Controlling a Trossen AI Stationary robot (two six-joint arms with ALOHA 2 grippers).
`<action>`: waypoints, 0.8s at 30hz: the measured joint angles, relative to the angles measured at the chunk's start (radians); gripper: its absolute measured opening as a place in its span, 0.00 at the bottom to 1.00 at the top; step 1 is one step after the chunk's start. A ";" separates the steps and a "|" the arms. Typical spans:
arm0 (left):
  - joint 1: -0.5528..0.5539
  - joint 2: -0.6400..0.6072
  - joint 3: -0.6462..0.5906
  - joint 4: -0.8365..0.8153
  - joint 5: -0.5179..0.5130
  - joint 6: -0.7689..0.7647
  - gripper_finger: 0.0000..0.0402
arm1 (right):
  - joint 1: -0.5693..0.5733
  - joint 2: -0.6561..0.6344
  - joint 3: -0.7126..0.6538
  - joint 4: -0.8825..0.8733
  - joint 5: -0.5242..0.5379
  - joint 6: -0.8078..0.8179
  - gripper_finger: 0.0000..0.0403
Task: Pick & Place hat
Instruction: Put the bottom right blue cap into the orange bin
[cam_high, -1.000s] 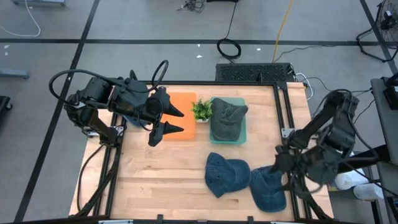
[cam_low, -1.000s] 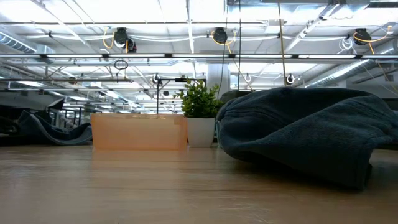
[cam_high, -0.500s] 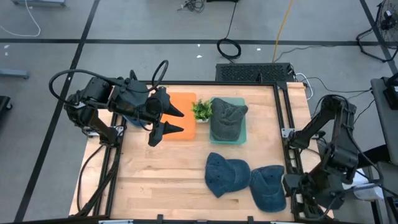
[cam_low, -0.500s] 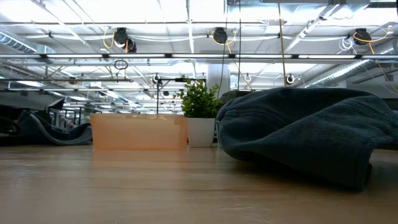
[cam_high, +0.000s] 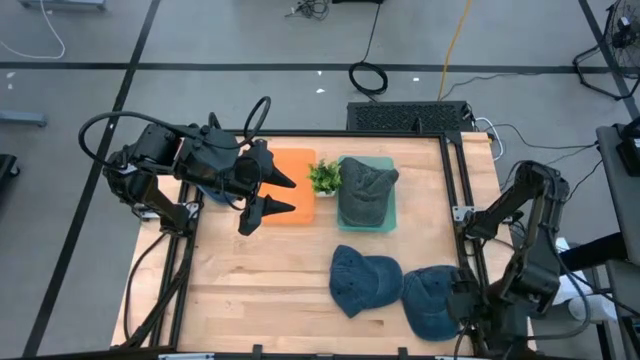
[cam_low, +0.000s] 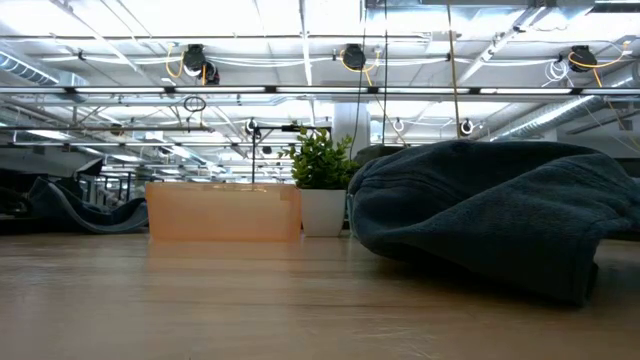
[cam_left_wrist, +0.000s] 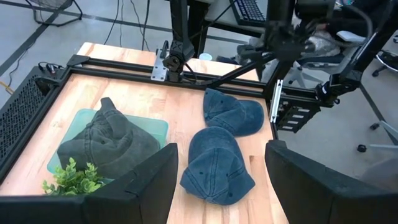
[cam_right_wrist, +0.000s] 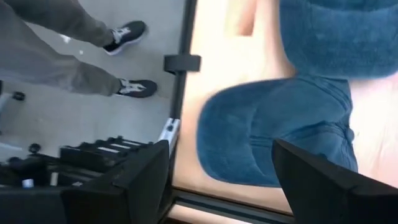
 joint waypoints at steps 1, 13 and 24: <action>0.000 0.000 0.000 0.000 0.000 -0.003 0.62 | 0.000 0.000 -0.017 0.006 0.000 0.004 0.68; 0.000 0.000 0.000 0.000 0.000 -0.005 0.62 | 0.000 -0.001 -0.272 0.143 0.005 0.009 0.67; 0.000 0.000 0.000 0.000 0.000 -0.004 0.62 | 0.000 -0.001 -0.453 0.273 -0.022 0.006 0.67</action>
